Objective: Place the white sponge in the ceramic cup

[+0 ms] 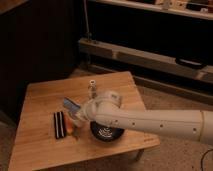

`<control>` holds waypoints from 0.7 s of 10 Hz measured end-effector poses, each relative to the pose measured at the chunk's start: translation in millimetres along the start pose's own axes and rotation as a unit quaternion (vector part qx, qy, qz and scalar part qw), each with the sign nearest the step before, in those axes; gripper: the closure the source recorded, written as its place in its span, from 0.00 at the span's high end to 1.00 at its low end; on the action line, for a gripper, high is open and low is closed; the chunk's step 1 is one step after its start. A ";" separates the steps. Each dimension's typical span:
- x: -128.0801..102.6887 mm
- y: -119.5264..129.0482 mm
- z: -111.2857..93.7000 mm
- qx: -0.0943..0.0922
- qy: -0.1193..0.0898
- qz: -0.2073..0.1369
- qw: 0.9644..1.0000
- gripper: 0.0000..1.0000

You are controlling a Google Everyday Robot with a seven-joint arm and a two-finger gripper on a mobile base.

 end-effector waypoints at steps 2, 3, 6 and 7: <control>1.8 -0.8 0.1 0.002 0.005 0.000 1.000 0.17; 2.4 -1.7 0.0 0.003 0.007 0.000 1.000 0.31; 2.3 -0.9 1.3 0.004 0.014 0.000 1.000 0.63; 2.3 -1.2 1.3 0.005 0.014 0.001 1.000 0.72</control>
